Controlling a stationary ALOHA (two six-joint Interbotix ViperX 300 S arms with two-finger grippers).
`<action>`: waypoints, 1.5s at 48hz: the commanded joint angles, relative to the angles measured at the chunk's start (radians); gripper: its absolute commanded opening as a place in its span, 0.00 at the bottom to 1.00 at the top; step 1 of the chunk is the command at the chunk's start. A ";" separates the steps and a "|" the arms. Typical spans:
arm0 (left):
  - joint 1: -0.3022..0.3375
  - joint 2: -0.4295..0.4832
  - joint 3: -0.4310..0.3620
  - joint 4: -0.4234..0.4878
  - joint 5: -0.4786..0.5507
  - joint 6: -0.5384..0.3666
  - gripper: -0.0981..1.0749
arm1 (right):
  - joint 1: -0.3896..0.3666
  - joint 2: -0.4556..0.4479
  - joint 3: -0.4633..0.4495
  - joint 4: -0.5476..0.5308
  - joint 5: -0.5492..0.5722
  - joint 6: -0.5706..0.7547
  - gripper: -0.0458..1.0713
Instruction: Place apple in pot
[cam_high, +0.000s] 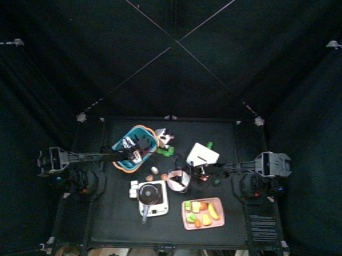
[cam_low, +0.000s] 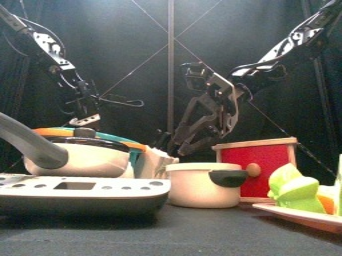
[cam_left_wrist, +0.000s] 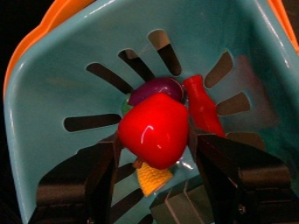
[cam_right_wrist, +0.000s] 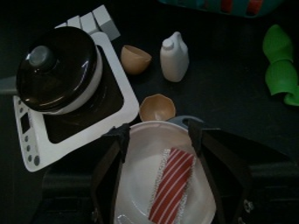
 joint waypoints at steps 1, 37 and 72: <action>-0.006 -0.015 -0.014 -0.003 0.006 -0.002 0.76 | -0.005 -0.017 -0.023 -0.006 -0.002 -0.002 0.84; -0.308 -0.150 -0.167 -0.052 0.043 -0.015 0.76 | -0.025 -0.296 0.141 -0.077 0.078 0.003 0.84; -0.465 0.296 -0.518 -0.083 0.057 -0.006 0.76 | -0.193 -0.718 0.448 -0.025 -0.026 0.003 0.84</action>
